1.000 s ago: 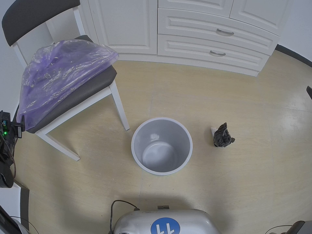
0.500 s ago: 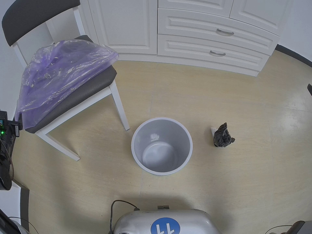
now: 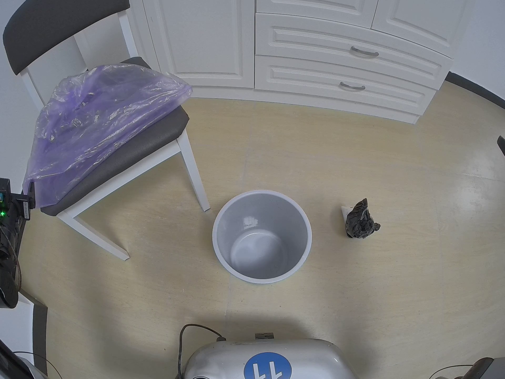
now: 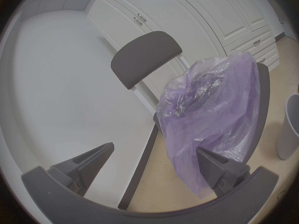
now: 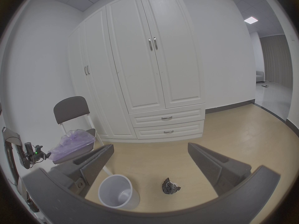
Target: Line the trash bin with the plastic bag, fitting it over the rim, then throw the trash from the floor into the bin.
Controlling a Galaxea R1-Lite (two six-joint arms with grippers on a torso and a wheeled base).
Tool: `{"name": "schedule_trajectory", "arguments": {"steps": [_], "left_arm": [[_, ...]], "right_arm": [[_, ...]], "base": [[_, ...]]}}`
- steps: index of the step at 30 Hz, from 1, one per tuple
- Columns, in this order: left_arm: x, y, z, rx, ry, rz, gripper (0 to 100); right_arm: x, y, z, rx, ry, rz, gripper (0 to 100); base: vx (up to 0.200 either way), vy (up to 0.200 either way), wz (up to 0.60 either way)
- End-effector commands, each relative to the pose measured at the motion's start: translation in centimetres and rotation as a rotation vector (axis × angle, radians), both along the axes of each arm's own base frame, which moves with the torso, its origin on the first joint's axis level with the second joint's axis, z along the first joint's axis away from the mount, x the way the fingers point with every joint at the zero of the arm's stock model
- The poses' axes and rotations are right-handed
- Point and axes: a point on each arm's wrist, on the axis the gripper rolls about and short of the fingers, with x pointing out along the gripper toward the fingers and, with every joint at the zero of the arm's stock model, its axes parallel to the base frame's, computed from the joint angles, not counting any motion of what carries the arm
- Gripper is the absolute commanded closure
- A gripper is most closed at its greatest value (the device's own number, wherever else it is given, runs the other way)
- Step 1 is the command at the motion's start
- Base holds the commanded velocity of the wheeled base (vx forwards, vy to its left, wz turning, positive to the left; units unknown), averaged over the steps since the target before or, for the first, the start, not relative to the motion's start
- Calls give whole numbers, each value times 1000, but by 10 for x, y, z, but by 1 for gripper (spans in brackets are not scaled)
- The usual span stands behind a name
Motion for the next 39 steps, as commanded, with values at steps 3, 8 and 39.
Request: {"name": "schedule_trajectory", "arguments": {"steps": [3,8,39], "left_arm": [[0,0,1,2,-2,-1,0],[-1,-2,-1,-1,3,-5,100],[-2,-88,34,-52,-175,-409,100]], "right_arm": [[0,0,0,-1,1,1,0],[0,0,0,-2,1,1,0],[82,56,-28,-25,93,-12,0]], "base": [[0,0,0],[0,0,0],[0,0,0]]}}
